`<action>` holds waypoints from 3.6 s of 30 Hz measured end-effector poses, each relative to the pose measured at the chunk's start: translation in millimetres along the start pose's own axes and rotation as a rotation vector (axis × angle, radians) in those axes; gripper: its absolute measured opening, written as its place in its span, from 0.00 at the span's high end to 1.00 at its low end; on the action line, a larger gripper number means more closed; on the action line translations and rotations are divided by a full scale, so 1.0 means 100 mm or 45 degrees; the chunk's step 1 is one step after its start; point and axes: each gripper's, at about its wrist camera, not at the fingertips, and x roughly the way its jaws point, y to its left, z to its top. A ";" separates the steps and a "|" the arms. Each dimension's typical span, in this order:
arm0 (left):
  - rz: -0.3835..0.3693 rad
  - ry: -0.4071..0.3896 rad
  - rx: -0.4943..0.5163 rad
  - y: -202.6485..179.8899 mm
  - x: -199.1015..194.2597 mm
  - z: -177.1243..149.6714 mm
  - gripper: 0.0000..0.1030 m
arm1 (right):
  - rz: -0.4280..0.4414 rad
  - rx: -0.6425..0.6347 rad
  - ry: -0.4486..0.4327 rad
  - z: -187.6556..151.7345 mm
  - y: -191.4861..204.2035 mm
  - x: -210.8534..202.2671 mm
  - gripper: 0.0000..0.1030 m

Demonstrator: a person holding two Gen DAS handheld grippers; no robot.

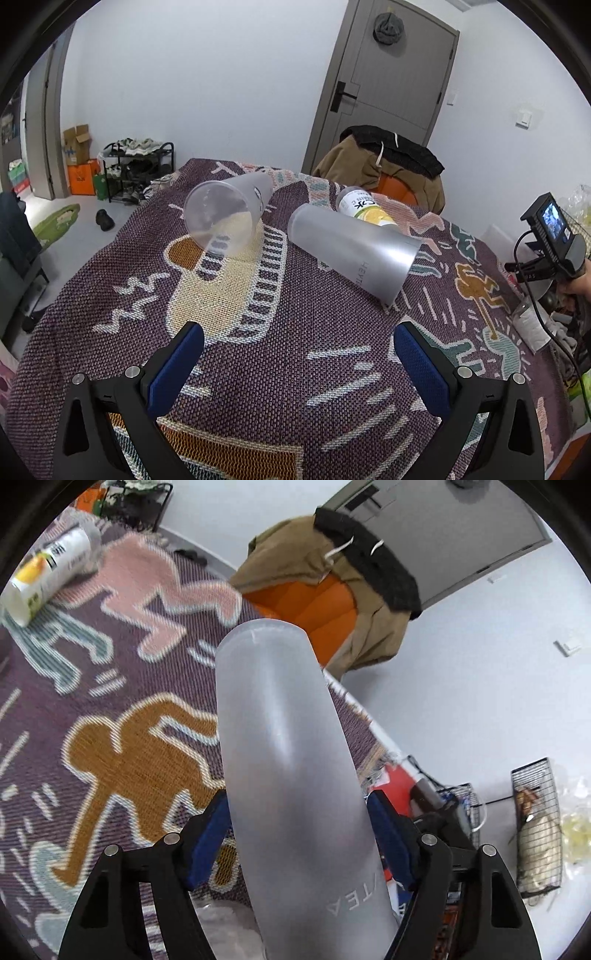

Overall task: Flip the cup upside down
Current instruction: 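Lift the frosted cup with the right gripper and carry it over the blanket, then lower the cup onto the blanket and open the right gripper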

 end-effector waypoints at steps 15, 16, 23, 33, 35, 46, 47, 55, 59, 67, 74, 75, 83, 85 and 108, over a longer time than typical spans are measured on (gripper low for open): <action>-0.103 -0.105 0.003 0.00 -0.45 -0.05 0.00 | 0.007 0.007 -0.168 -0.07 0.18 -1.01 0.28; -0.106 -0.108 0.003 0.01 -0.47 -0.06 0.00 | 0.011 0.010 -0.179 -0.08 0.20 -1.08 0.28; -0.147 -0.150 -0.007 0.11 -0.70 -0.13 0.00 | 0.080 0.032 -0.278 -0.11 0.46 -1.66 0.28; -0.233 -0.257 0.012 0.34 -1.13 -0.30 0.00 | 0.306 0.032 -0.330 -0.17 1.10 -2.26 0.28; -0.239 -0.269 0.013 0.39 -1.19 -0.34 0.00 | 0.361 0.019 -0.326 -0.22 1.27 -2.32 0.28; -0.214 -0.264 -0.033 0.71 -1.32 -0.56 0.00 | 0.623 0.012 -0.261 -0.35 2.10 -2.49 0.27; -0.211 -0.263 -0.040 0.74 -1.32 -0.58 0.00 | 0.648 0.016 -0.252 -0.37 2.16 -2.49 0.27; -0.200 -0.250 -0.087 0.91 -1.31 -0.68 0.00 | 0.775 0.076 -0.155 -0.47 2.40 -2.36 0.27; -0.194 -0.237 -0.099 0.93 -1.28 -0.71 0.00 | 0.834 0.146 -0.066 -0.53 2.47 -2.16 0.27; -0.177 -0.218 -0.085 0.89 -1.24 -0.76 0.00 | 0.826 0.262 0.048 -0.62 2.54 -1.79 0.27; -0.183 -0.204 -0.093 0.89 -1.24 -0.76 0.00 | 0.799 0.285 -0.019 -0.67 2.47 -1.92 0.22; -0.184 -0.203 -0.093 0.88 -1.24 -0.75 0.00 | 0.794 0.284 -0.029 -0.67 2.46 -1.94 0.22; -0.191 -0.198 -0.085 0.84 -1.25 -0.68 0.00 | 0.761 0.343 -0.140 -0.76 2.31 -2.18 0.16; -0.192 -0.195 -0.079 0.82 -1.26 -0.66 0.00 | 0.746 0.361 -0.187 -0.80 2.28 -2.25 0.03; -0.196 -0.027 0.198 -0.09 -1.10 -0.34 0.00 | 0.679 0.772 -0.474 -1.91 1.64 -2.38 0.03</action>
